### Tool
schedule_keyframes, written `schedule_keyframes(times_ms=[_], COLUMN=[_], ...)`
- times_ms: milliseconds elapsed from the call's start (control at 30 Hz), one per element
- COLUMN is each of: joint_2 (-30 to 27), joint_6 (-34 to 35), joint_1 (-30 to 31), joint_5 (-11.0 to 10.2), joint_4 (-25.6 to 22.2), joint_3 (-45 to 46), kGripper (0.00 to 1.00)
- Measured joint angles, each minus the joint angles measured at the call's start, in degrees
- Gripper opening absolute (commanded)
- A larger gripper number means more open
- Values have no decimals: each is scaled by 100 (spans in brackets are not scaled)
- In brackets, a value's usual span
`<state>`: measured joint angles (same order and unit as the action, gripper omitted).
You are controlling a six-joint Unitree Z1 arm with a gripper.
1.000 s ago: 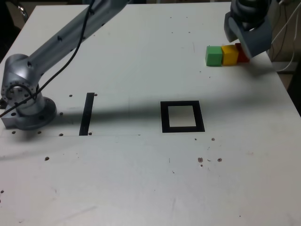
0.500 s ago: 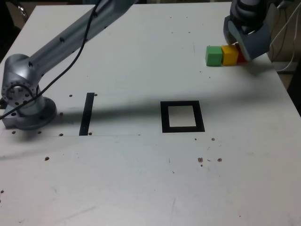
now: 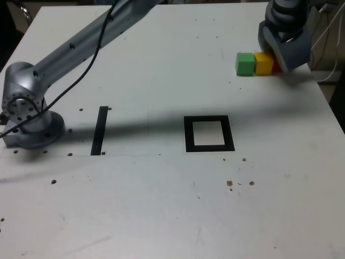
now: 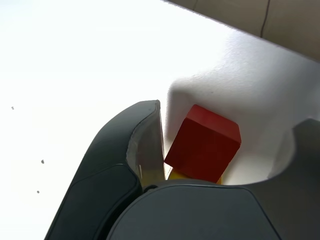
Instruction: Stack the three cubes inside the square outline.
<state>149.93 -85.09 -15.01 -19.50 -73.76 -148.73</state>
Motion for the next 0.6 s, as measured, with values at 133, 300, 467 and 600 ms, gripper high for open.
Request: schedule_keyframes(times_ms=[133,300,467,600], joint_2=[19,39,39,39], joint_6=[-72,-106,-105,-106], joint_1=[-31,-61,-85,-114], joint_5=[147,256,355,480], joint_4=[13,24,22,22], joint_3=[-15,-37,-41,-41], kGripper=[70,61,49,43])
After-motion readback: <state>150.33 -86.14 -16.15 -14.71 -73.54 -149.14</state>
